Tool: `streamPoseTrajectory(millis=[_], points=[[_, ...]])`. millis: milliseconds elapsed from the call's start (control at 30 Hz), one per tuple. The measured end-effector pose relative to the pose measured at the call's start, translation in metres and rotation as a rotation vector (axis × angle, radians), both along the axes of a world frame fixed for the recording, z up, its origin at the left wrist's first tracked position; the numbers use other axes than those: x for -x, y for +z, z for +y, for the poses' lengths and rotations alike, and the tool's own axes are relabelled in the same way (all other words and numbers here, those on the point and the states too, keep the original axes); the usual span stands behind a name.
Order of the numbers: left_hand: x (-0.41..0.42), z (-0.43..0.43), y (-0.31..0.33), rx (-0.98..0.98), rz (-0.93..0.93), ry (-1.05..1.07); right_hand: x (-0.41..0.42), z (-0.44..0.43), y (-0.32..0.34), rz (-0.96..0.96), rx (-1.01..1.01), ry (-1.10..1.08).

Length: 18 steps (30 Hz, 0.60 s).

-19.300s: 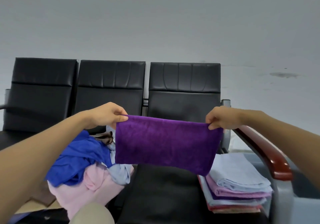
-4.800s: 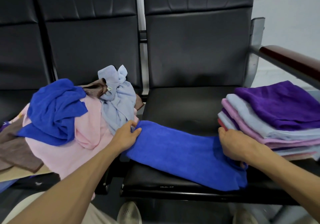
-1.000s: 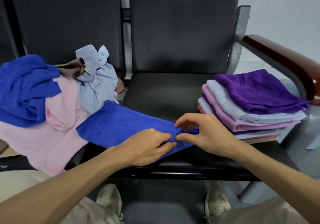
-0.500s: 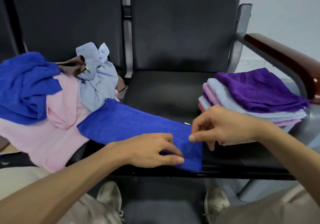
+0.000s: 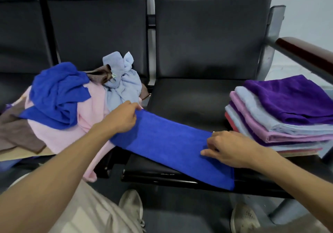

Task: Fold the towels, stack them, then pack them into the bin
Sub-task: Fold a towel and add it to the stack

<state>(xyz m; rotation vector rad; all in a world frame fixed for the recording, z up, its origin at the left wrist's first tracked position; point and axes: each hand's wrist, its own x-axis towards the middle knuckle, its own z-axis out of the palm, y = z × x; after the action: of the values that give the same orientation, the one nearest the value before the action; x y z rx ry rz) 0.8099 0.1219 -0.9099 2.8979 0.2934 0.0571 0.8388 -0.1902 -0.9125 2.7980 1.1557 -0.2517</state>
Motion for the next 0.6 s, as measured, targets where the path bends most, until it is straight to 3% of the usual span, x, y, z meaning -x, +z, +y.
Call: streamPoseTrajectory(millis=[67,133,233,467,533,600], points=[[-0.003,0.003,-0.009,-0.014,0.022,0.018,0.001,0.009,-0.007,-0.079,-0.092,0.053],[-0.005,0.0,-0.017,-0.045,0.04,0.018,0.002,0.021,-0.014,0.058,-0.175,0.117],[-0.006,-0.007,-0.024,-0.055,0.046,0.008,-0.001,0.032,-0.021,0.206,-0.075,0.121],[0.001,-0.01,-0.025,0.052,0.134,0.027,-0.015,0.019,0.002,0.328,0.052,0.09],[0.004,-0.015,-0.023,0.126,0.153,0.057,-0.013,0.018,-0.002,0.306,0.002,0.07],[0.006,-0.017,-0.02,0.18,0.149,0.079,-0.008,0.02,-0.011,0.162,-0.055,0.122]])
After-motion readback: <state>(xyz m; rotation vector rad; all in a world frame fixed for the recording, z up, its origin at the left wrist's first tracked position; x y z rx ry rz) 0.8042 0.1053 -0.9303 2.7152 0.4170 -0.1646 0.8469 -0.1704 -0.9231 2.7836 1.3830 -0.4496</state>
